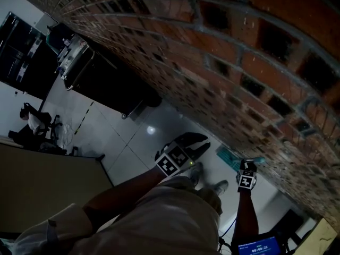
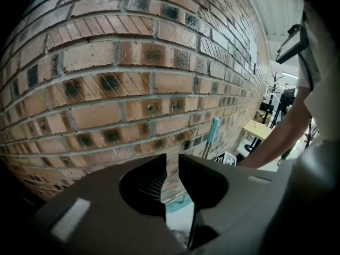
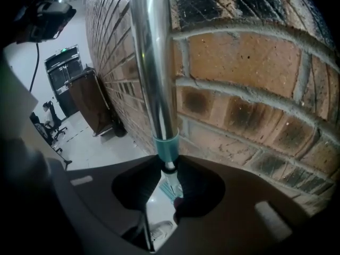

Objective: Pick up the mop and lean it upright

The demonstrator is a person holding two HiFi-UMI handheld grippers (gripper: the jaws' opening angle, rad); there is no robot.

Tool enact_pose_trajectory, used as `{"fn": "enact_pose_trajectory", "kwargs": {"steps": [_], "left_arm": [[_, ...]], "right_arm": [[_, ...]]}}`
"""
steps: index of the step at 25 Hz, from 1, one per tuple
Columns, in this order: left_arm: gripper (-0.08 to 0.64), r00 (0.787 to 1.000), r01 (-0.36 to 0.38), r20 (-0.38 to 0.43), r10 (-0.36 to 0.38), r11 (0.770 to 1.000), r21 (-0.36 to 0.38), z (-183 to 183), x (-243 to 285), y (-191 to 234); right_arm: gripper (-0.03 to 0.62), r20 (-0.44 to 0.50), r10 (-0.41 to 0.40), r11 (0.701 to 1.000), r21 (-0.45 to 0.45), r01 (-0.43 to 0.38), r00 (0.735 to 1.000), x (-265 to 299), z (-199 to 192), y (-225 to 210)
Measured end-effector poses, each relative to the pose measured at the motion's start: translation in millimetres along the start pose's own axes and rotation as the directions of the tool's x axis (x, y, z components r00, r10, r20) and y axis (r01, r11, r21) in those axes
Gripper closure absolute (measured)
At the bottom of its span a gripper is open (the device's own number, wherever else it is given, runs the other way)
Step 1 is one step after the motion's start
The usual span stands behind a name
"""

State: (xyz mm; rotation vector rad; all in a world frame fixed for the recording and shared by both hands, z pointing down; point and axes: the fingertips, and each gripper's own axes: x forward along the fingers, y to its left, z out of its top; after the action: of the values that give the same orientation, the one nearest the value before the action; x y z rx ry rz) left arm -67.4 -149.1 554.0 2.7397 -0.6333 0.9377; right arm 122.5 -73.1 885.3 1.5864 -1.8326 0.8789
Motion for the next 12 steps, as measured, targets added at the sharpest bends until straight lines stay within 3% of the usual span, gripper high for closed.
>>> {"fn": "enact_pose_trajectory", "kwargs": {"steps": [12], "left_arm": [[0.468,1.000,0.007,-0.010,-0.007,1.000,0.008,-7.6,-6.5,8.9]], "right_arm": [[0.494,-0.082,-0.007,1.000,-0.008,0.007,0.997,15.7,-24.8,3.4]]}}
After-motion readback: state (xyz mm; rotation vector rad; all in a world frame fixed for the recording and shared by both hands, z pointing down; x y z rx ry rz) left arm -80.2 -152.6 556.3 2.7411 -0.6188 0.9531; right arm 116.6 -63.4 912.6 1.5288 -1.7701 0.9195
